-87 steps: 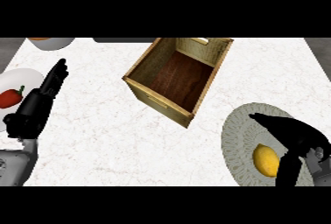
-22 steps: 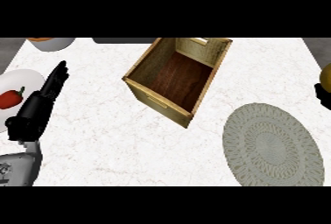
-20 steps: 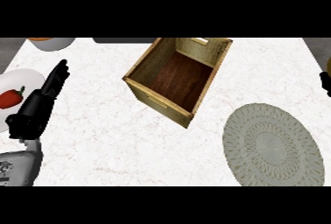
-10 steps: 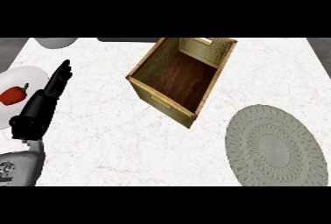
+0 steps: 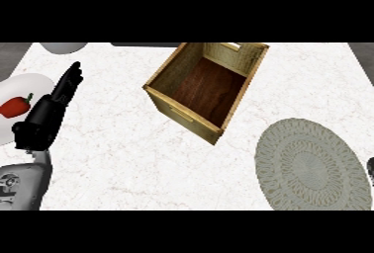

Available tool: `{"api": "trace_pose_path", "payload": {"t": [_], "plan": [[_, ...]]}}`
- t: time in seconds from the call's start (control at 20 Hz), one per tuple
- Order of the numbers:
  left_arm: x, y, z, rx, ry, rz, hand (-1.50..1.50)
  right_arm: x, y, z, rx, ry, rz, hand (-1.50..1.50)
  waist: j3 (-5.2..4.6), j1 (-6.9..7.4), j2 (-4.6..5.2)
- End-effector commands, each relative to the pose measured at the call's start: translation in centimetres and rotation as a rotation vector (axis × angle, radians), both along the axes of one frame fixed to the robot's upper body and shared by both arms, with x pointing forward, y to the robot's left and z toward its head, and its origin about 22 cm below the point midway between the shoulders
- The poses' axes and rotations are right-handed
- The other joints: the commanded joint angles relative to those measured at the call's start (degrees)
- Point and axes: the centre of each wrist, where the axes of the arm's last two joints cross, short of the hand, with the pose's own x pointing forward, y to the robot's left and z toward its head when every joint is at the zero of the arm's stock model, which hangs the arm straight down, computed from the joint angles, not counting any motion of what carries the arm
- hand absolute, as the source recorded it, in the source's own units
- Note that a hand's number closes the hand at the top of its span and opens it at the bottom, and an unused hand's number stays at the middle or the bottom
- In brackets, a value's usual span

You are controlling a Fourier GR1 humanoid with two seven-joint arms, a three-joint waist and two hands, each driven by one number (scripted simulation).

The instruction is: Pick the lemon from the placemat and place it in the basket

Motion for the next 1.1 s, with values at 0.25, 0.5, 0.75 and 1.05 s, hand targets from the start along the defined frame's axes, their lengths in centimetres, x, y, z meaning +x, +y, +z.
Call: {"api": "trace_pose_path", "payload": {"t": [0.25, 0.5, 0.75, 1.05], "plan": [[-0.5, -0.1, 0.9, -0.002, 0.003, 0.013, 0.0, 4.9, 4.5, -0.4, -0.017, 0.226, -0.013, 1.5, 0.08, 0.16, 0.07], [0.2, -0.8, 0.7, 0.001, -0.008, 0.01, 0.0, 5.6, 6.6, 0.0, -0.019, 0.348, 0.001, 1.5, 0.09, -0.42, 0.02], [-0.3, 0.4, 0.3, -0.015, -0.002, 0.002, 0.0, 6.8, 7.6, -2.0, -0.28, 0.425, -0.109, 1.5, 0.06, -0.61, -0.21], [-0.9, 0.7, -0.1, -0.008, 0.013, 0.02, 0.0, 7.1, 8.0, -2.2, -0.436, 0.478, -0.082, 1.5, 0.11, -0.94, -0.4]]}}
